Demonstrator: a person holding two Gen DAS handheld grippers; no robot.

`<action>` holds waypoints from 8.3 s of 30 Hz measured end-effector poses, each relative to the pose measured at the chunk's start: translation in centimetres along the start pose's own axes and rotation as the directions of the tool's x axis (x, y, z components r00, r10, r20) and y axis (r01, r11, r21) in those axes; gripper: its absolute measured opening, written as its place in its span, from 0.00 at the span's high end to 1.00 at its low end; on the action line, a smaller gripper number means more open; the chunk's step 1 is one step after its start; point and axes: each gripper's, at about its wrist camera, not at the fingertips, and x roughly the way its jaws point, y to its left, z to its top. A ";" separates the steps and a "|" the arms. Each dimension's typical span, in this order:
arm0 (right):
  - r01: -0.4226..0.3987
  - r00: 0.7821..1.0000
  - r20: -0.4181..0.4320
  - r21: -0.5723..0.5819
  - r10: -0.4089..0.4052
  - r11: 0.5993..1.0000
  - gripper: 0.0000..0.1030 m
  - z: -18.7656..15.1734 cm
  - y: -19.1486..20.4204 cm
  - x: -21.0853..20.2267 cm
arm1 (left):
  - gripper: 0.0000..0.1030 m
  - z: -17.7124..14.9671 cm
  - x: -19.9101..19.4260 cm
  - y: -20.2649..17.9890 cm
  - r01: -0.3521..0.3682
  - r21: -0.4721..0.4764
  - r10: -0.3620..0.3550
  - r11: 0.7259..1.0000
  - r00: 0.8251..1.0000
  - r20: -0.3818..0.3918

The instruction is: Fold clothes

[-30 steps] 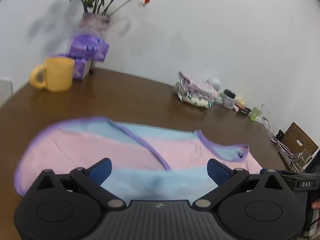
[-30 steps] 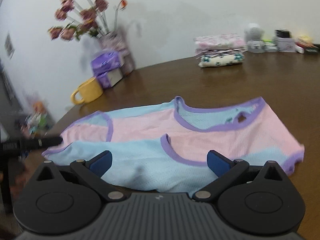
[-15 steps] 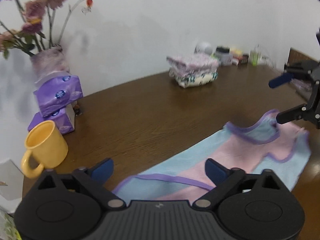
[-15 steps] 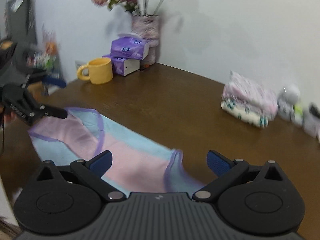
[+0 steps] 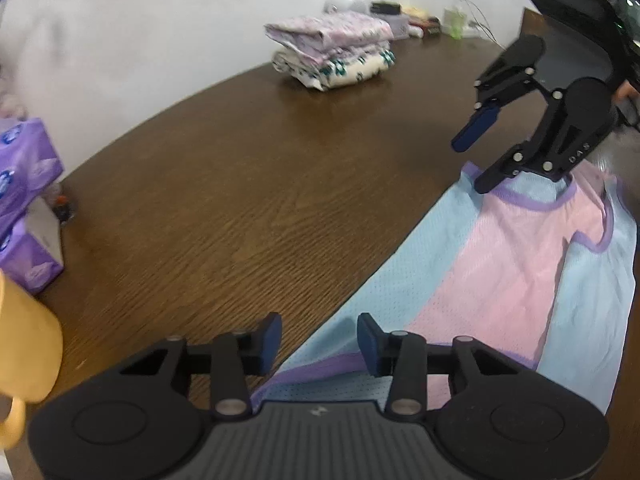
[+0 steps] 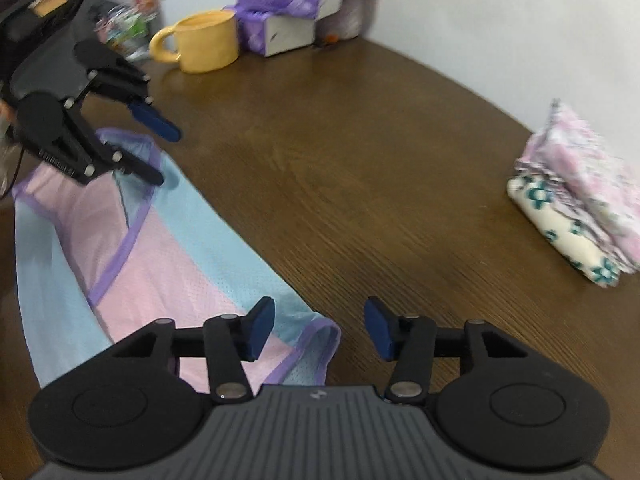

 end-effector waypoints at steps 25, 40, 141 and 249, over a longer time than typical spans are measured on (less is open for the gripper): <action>-0.131 0.981 -0.163 -0.181 0.102 0.975 0.98 2.1 0.7 2.2 | 0.99 2.5 2.0 -1.7 0.142 0.254 -0.113 0.957 0.986 -0.125; 0.222 0.971 0.181 -0.436 -0.157 0.872 0.99 -4.3 11.0 -5.1 | 1.00 -6.4 -4.2 -14.8 -0.441 0.505 0.350 0.742 0.897 0.268; 0.150 0.907 0.320 0.362 -0.274 0.920 0.51 -12.7 12.2 -4.6 | 0.70 -8.5 -5.3 -7.6 -0.118 -0.232 0.160 0.966 0.973 0.169; 0.209 0.926 0.267 0.227 -0.267 0.951 0.67 -23.9 -2.3 -10.8 | 0.98 11.2 7.5 -34.5 -0.279 0.491 0.074 0.825 0.916 0.395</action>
